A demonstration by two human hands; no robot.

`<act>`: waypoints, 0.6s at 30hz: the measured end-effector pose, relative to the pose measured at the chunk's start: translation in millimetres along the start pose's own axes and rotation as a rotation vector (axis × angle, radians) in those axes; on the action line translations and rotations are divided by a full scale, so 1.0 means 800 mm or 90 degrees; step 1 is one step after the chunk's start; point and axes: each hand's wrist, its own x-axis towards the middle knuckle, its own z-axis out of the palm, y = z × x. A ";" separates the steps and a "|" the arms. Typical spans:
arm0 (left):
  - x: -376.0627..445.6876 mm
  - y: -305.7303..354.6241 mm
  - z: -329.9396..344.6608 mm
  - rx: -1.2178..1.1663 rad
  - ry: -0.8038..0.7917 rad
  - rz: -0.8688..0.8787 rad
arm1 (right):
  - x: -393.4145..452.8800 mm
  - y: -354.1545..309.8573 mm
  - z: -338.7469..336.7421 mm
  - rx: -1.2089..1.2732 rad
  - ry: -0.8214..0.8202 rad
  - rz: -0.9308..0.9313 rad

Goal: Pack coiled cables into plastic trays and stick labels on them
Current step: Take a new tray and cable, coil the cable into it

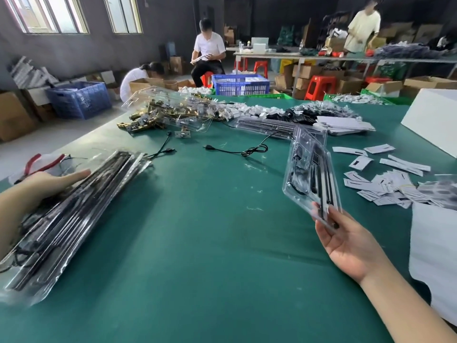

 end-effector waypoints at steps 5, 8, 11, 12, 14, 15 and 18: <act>-0.007 0.008 0.018 0.217 0.267 0.095 | 0.001 0.000 0.000 -0.002 -0.009 0.001; -0.043 0.069 0.044 0.230 0.429 0.287 | 0.001 -0.001 0.000 -0.018 -0.019 0.008; -0.105 0.159 0.086 0.102 0.360 0.458 | -0.002 -0.004 -0.002 -0.076 -0.046 0.022; -0.127 0.188 0.100 0.062 0.322 0.508 | -0.004 -0.007 -0.003 -0.106 -0.062 0.027; -0.169 0.239 0.121 0.028 0.263 0.628 | -0.008 -0.017 -0.008 -0.202 -0.099 0.030; -0.186 0.262 0.127 0.019 0.236 0.685 | -0.011 -0.022 -0.011 -0.257 -0.122 0.036; -0.211 0.325 0.141 0.030 0.195 0.753 | -0.020 -0.037 -0.017 -0.377 -0.206 0.102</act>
